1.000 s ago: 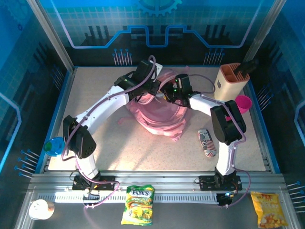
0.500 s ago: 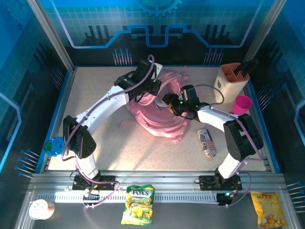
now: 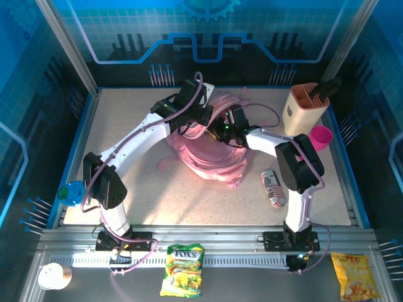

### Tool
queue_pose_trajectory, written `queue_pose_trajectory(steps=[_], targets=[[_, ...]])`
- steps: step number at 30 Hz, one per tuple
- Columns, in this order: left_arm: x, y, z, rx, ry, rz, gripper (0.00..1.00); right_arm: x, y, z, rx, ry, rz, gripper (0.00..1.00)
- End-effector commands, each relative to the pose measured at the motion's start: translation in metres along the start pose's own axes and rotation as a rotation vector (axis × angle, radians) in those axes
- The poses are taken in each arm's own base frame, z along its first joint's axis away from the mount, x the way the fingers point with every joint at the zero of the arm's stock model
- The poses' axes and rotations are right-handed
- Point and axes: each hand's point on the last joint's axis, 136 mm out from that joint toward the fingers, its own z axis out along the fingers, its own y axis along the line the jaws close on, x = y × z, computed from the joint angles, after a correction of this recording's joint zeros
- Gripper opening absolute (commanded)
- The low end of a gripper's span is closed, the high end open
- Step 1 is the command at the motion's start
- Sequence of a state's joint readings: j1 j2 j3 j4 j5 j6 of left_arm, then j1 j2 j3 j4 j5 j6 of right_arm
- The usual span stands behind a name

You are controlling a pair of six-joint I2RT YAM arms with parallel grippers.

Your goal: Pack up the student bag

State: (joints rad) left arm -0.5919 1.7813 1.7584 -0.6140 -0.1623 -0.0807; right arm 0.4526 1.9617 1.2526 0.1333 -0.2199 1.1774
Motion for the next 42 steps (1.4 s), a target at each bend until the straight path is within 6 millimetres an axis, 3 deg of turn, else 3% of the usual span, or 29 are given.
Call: queue_pose_trajectory(steps=[1,4,10,16,18,21,25,29,33,37,42], targets=[[-0.044,-0.005,-0.026,0.04,-0.173,-0.053,0.0,-0.021,0.011,0.002,-0.05,-0.068,-0.035,0.32],[-0.04,-0.001,-0.02,0.038,-0.156,-0.07,0.0,-0.02,0.013,-0.02,-0.075,-0.086,-0.051,0.37],[-0.026,-0.007,0.0,0.077,-0.1,-0.085,0.0,-0.005,0.0,-0.095,-0.051,-0.149,-0.049,0.52],[0.003,-0.028,0.03,0.184,0.017,-0.107,0.02,-0.022,-0.025,-0.171,0.091,-0.317,-0.041,0.69],[0.016,-0.036,0.037,0.234,0.071,-0.12,0.1,-0.029,-0.03,-0.189,0.136,-0.365,-0.06,0.73],[0.03,-0.045,0.04,0.288,0.117,-0.141,0.39,-0.04,-0.028,-0.21,0.172,-0.416,-0.091,0.77],[0.039,-0.042,0.031,0.304,0.133,-0.167,0.66,-0.044,-0.019,-0.217,0.178,-0.425,-0.129,0.79],[0.049,-0.017,0.021,0.283,0.128,-0.26,0.73,-0.041,-0.014,-0.21,0.151,-0.391,-0.128,0.79],[0.067,0.031,0.021,0.214,0.142,-0.48,0.73,-0.035,-0.013,-0.197,0.135,-0.344,-0.124,0.79],[0.094,0.084,0.03,0.163,0.174,-0.783,0.63,-0.029,-0.008,-0.184,0.119,-0.298,-0.131,0.79],[0.108,0.117,0.045,0.196,0.166,-0.983,0.52,-0.022,-0.003,-0.17,0.11,-0.257,-0.136,0.79]])
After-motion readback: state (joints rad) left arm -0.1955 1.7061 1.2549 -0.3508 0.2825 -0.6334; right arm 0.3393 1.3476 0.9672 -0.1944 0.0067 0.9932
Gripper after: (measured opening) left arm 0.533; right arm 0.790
